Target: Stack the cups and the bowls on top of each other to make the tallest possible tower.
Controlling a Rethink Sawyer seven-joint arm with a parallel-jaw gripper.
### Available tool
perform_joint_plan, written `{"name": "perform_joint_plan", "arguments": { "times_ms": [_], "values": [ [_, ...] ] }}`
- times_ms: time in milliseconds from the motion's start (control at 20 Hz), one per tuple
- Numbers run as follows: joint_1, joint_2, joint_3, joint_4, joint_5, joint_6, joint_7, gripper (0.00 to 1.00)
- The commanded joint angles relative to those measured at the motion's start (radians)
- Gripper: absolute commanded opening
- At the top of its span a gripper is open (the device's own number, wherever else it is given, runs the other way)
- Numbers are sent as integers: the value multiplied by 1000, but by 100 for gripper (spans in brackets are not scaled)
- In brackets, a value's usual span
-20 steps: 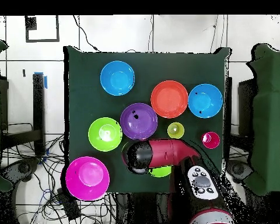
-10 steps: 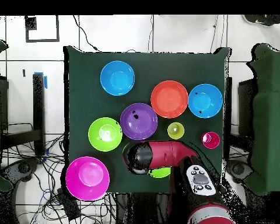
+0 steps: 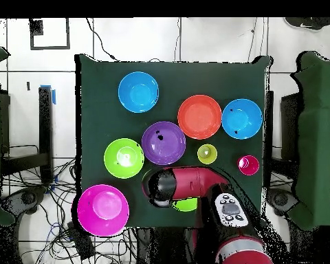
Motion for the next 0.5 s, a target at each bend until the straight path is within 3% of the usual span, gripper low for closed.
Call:
{"name": "perform_joint_plan", "arguments": {
  "times_ms": [50,500],
  "values": [
    [28,26,16,-20,-44,-82,62,0],
    [22,13,27,-41,6,-56,70,0]
  ]
}}
